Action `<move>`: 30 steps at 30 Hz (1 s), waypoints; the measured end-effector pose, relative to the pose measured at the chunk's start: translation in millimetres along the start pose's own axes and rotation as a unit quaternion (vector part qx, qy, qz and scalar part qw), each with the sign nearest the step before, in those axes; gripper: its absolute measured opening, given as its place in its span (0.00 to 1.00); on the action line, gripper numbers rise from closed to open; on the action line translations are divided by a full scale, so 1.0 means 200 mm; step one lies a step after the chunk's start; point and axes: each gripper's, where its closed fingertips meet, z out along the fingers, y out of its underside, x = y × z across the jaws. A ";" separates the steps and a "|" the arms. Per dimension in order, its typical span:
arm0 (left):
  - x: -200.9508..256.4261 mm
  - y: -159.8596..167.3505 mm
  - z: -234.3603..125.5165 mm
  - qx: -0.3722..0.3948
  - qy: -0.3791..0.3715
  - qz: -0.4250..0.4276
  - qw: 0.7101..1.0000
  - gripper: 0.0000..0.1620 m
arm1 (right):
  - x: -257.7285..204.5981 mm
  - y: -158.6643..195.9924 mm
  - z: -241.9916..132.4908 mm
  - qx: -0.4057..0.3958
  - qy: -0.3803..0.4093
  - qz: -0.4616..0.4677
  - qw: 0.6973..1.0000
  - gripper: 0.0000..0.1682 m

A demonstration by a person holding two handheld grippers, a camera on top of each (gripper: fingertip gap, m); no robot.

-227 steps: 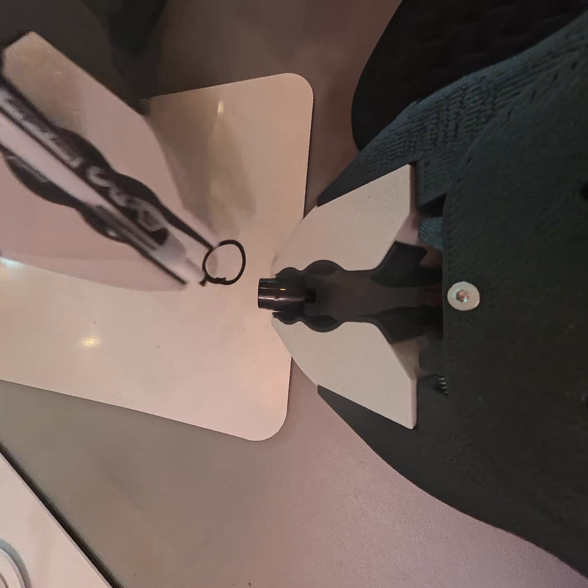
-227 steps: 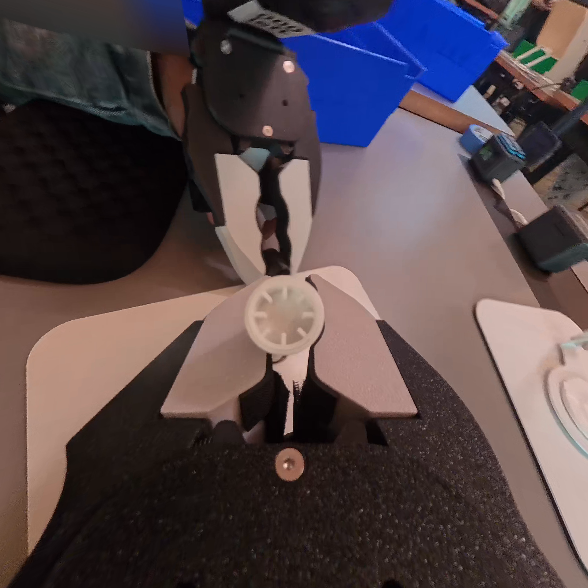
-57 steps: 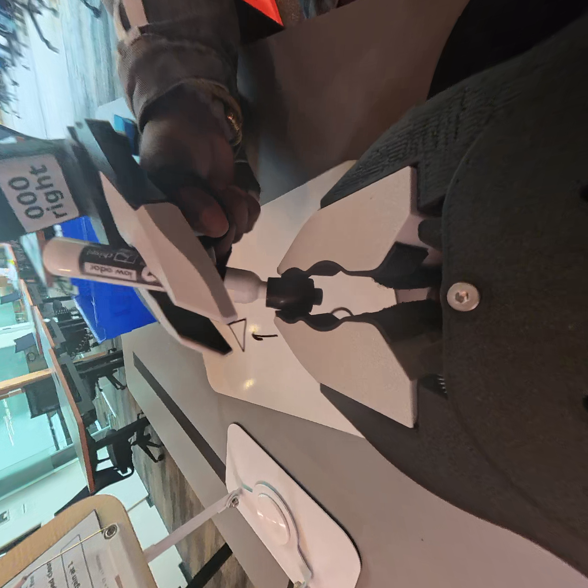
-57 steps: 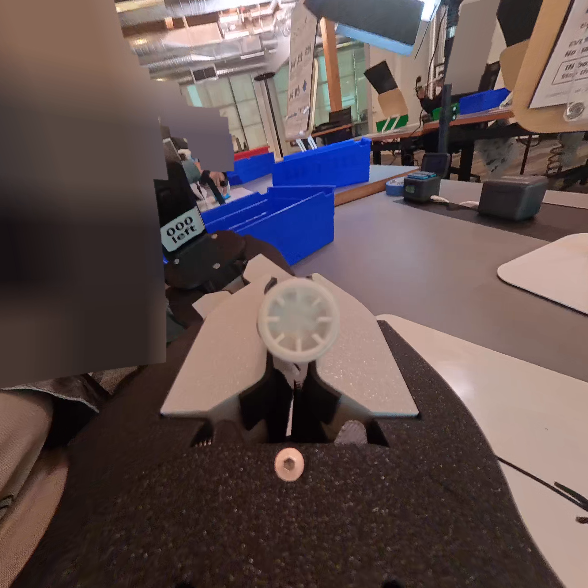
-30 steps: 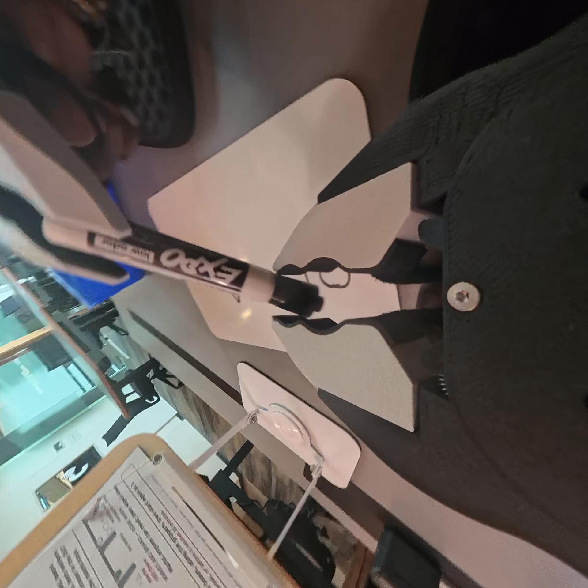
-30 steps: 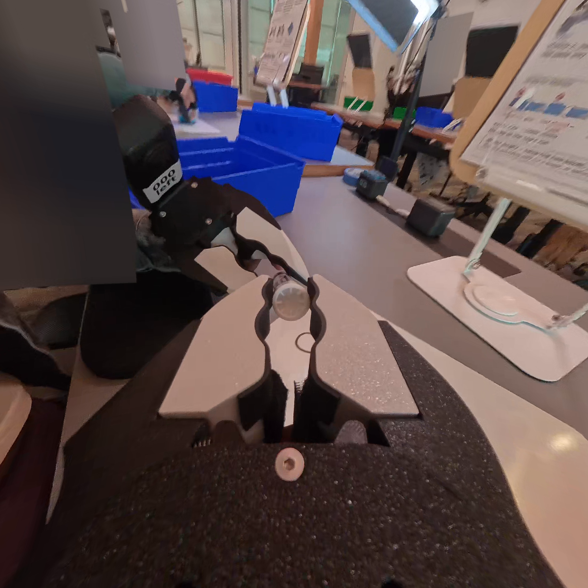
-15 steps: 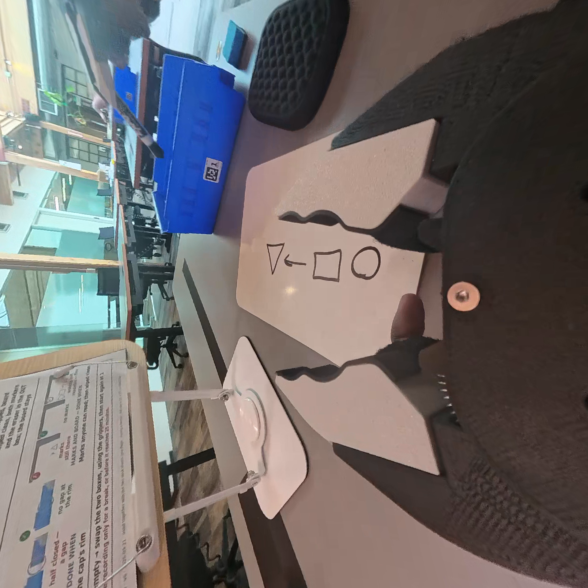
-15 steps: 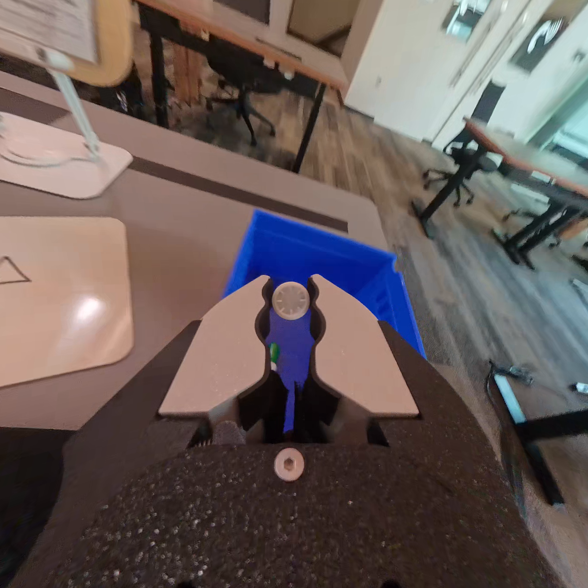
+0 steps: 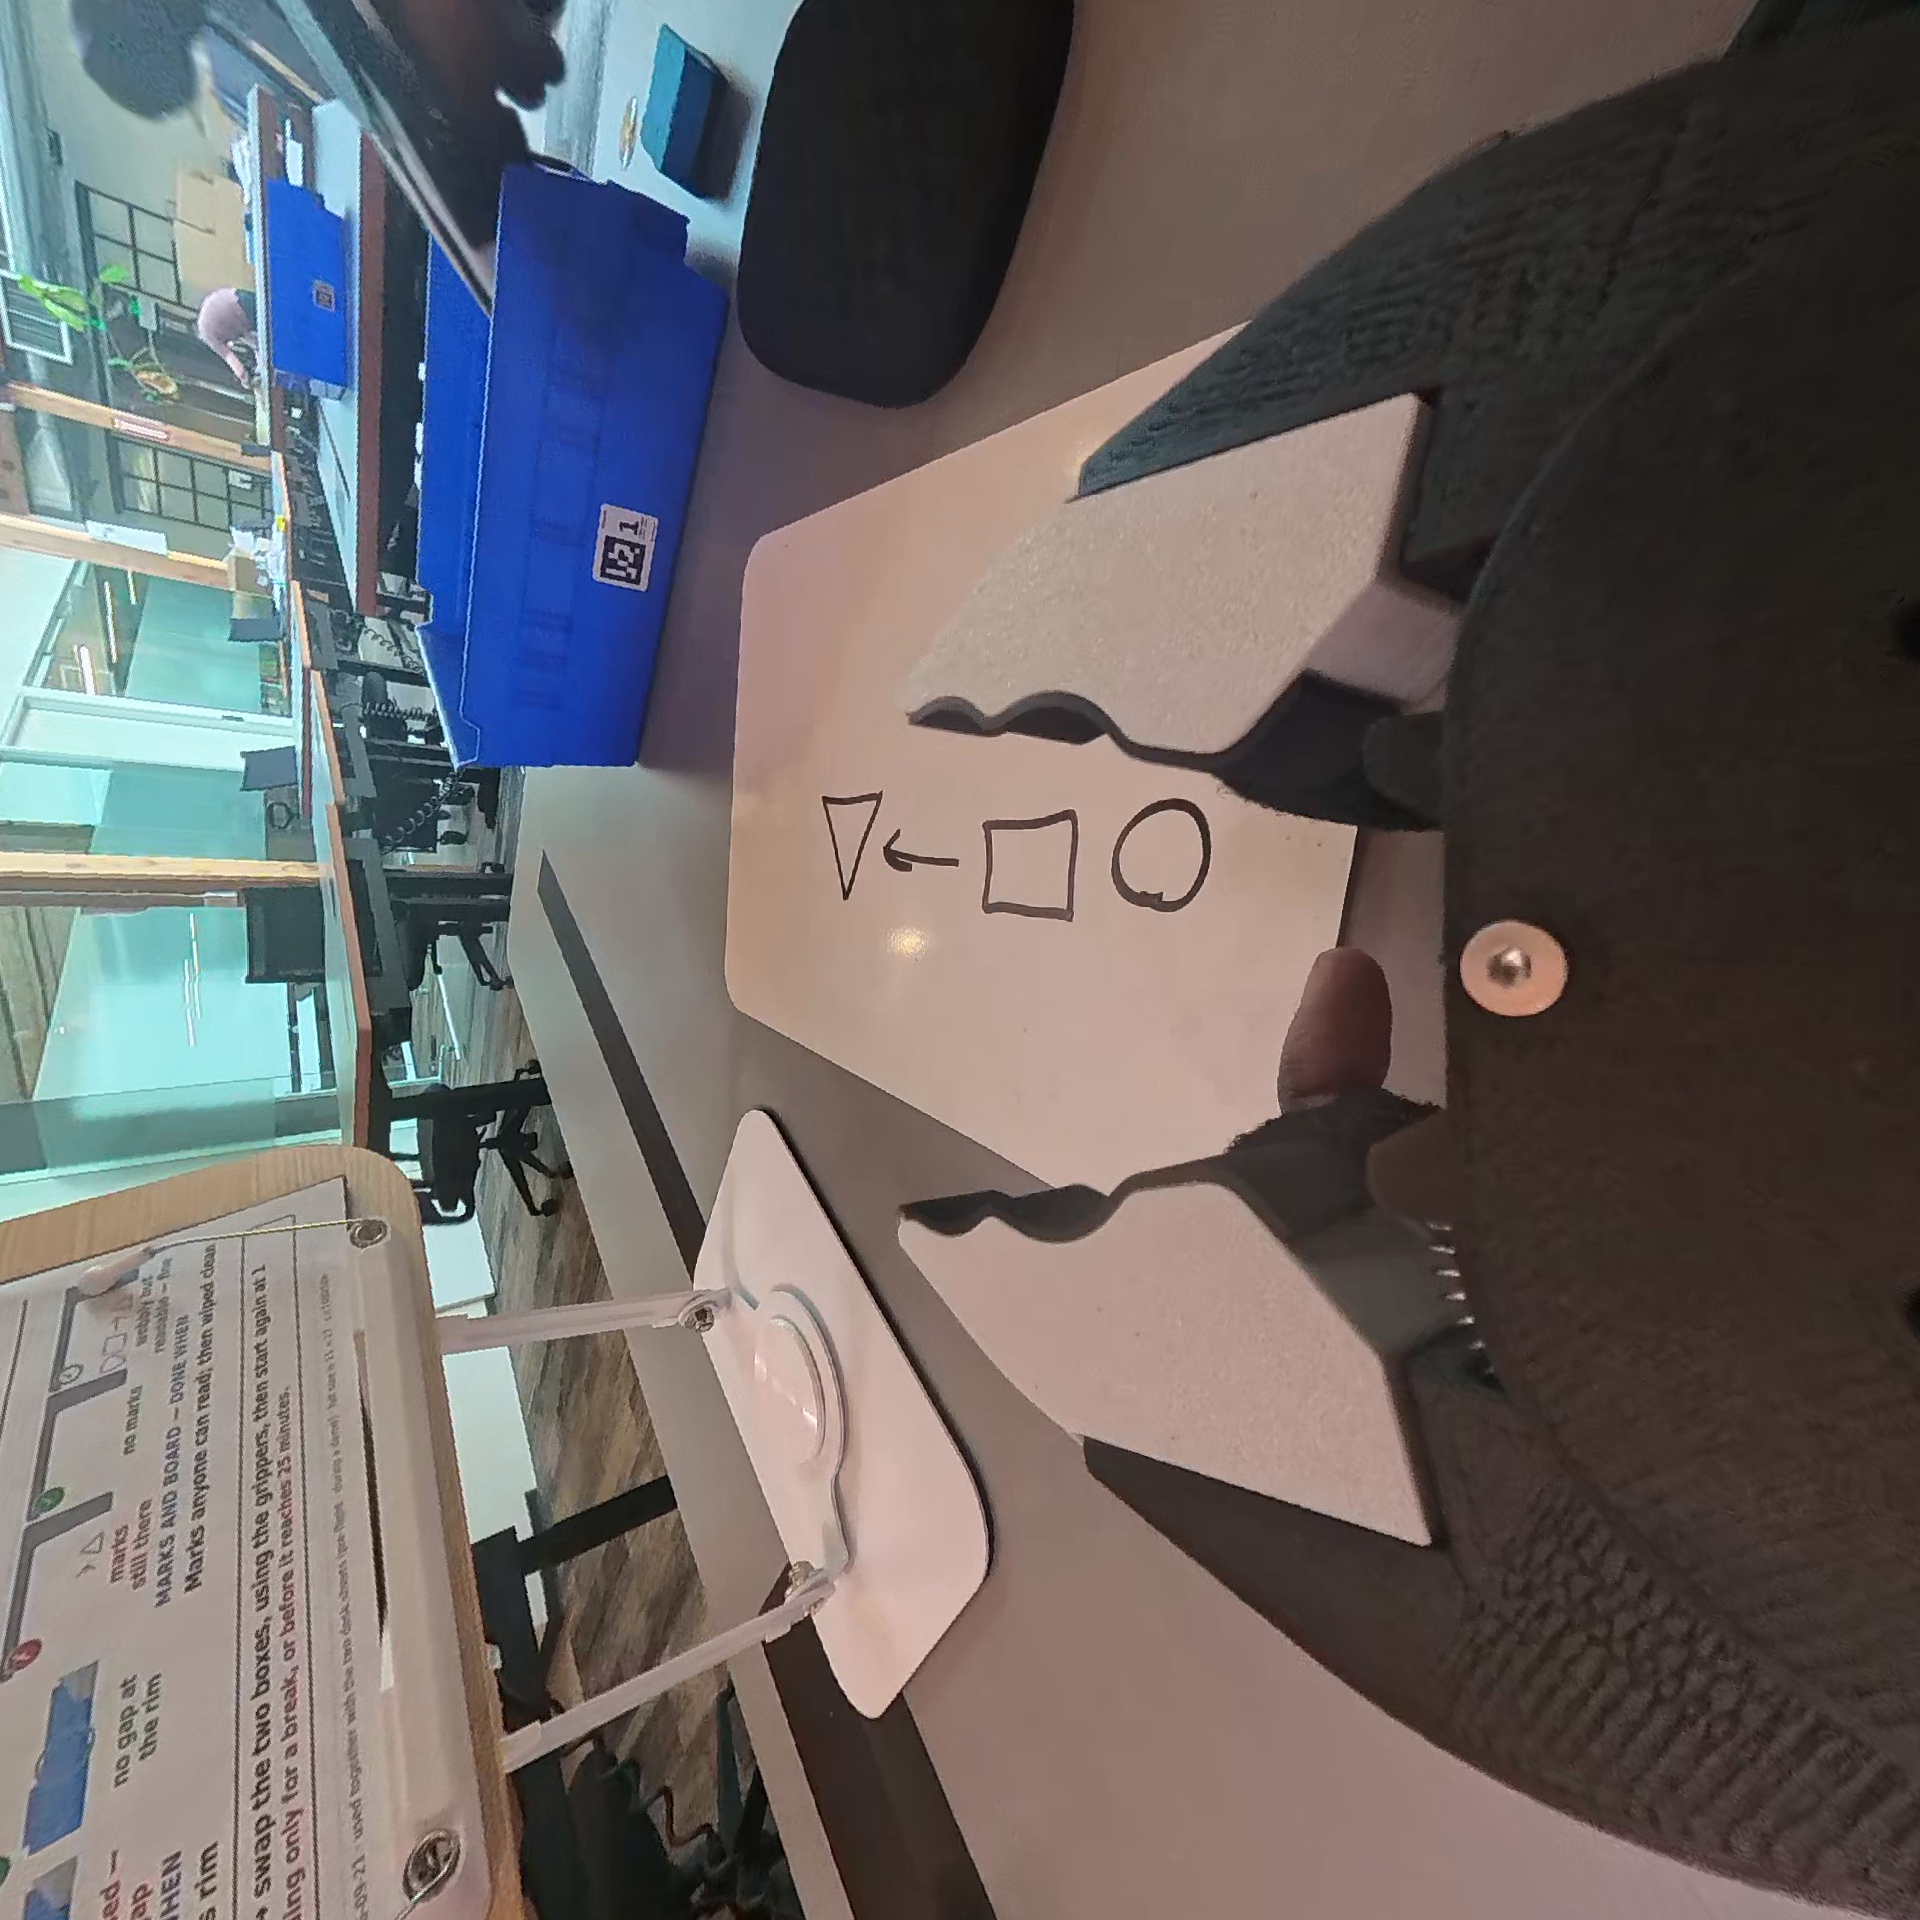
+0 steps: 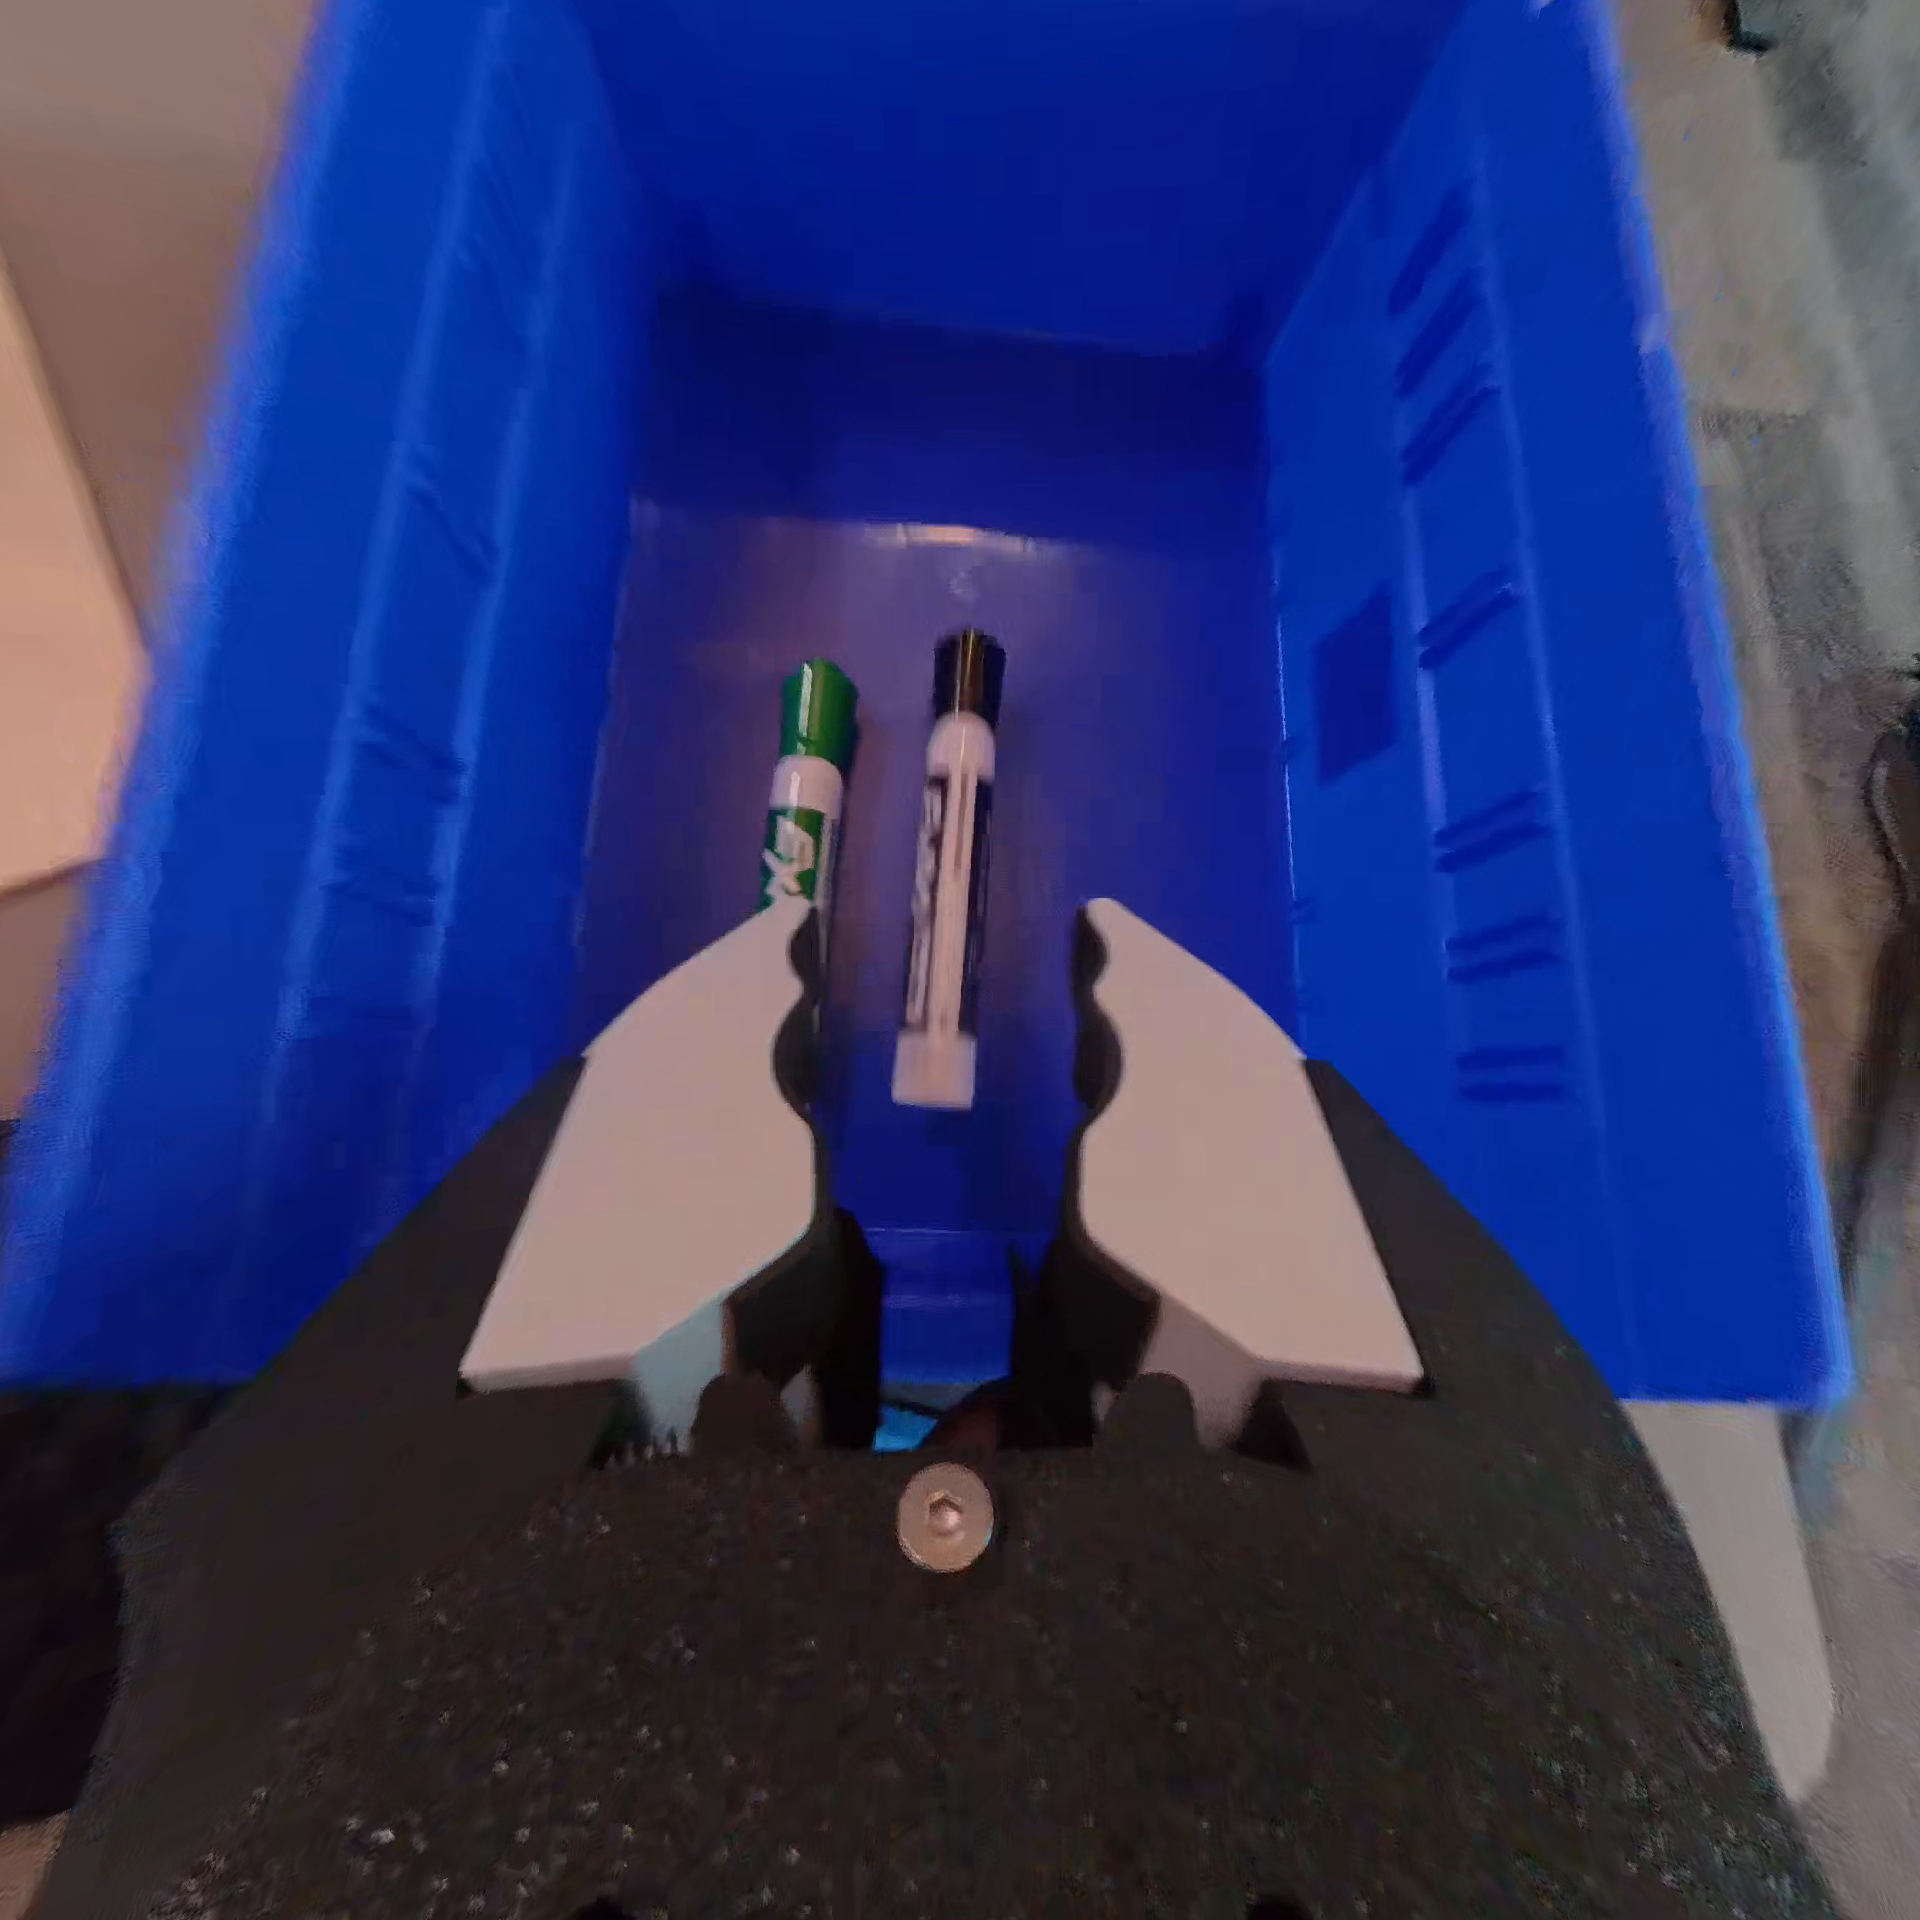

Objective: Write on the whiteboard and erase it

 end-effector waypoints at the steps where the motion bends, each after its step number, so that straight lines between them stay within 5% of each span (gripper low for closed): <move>1: 0.00 0.00 0.00 0.000 0.000 0.002 1.000 0.52 | 0.00 -0.04 -0.07 0.029 -0.012 0.015 0.999 0.34; 4: 0.00 -0.01 0.00 0.004 0.001 0.006 1.000 0.52 | 0.06 -0.04 -0.29 0.055 0.002 0.036 0.998 0.45; 7: 0.02 0.00 0.00 -0.001 0.007 0.007 1.000 0.52 | 0.10 0.15 -0.43 -0.017 0.024 0.045 0.999 0.53; 12: 0.05 0.02 0.01 -0.015 0.019 0.023 0.999 0.51 | 0.03 0.52 -0.37 -0.123 0.003 0.042 0.992 0.46; 17: 0.07 0.05 0.02 -0.030 0.026 0.039 0.998 0.50 | 0.01 0.62 -0.27 -0.138 -0.008 0.044 0.989 0.42; 19: 0.07 0.06 0.02 -0.034 0.028 0.043 0.998 0.50 | -0.01 0.61 -0.25 -0.124 -0.035 0.051 0.990 0.33; 24: 0.07 0.08 0.02 -0.052 0.026 0.050 0.997 0.48 | 0.00 0.53 -0.36 -0.091 0.015 0.046 0.995 0.33; 30: 0.10 0.16 0.04 -0.104 0.043 0.049 0.992 0.45 | -0.43 -0.02 -0.76 0.121 0.011 -0.048 0.991 0.33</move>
